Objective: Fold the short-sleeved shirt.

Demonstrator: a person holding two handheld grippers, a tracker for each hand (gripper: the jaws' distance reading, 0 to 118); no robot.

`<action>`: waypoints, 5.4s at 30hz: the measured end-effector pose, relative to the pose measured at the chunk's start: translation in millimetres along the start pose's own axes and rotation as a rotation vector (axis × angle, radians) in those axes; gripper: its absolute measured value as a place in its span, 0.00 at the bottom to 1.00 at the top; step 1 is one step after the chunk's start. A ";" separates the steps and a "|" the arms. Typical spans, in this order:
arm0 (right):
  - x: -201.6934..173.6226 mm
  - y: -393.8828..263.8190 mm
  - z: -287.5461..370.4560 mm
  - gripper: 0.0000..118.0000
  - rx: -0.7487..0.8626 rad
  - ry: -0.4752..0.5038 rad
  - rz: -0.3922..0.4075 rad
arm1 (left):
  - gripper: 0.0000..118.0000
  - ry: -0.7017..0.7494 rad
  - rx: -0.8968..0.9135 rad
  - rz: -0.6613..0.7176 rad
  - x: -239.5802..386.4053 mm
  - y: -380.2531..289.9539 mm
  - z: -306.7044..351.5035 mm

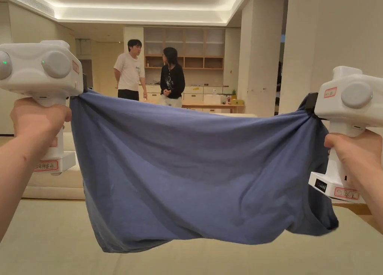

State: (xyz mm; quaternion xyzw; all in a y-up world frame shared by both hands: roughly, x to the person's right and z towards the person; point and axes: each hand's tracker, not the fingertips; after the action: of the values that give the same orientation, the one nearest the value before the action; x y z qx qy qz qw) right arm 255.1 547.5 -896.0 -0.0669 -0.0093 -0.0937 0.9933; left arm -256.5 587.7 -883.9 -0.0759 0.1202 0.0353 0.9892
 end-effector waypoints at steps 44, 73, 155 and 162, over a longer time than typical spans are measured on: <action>178.9 -425.9 380.9 0.93 -0.743 0.089 -0.039 | 0.94 -0.159 -0.750 0.366 -195.5 -474.0 331.5; 145.2 -290.4 328.3 0.00 -0.229 0.033 0.028 | 0.98 -0.297 -0.704 0.034 -53.6 -359.6 26.4; 34.0 28.6 193.8 0.01 0.009 0.119 -0.052 | 0.03 -0.058 -0.061 0.060 -89.0 -11.8 180.4; 19.8 71.1 139.9 0.01 0.068 0.035 -0.006 | 0.02 -0.004 -0.069 -0.024 -59.6 27.7 123.3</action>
State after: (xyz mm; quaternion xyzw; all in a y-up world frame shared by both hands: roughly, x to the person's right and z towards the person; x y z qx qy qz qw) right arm 287.0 631.9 -766.1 -0.0316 0.0049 -0.0972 0.9948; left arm -288.1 631.5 -755.0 -0.1112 0.1161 0.0275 0.9866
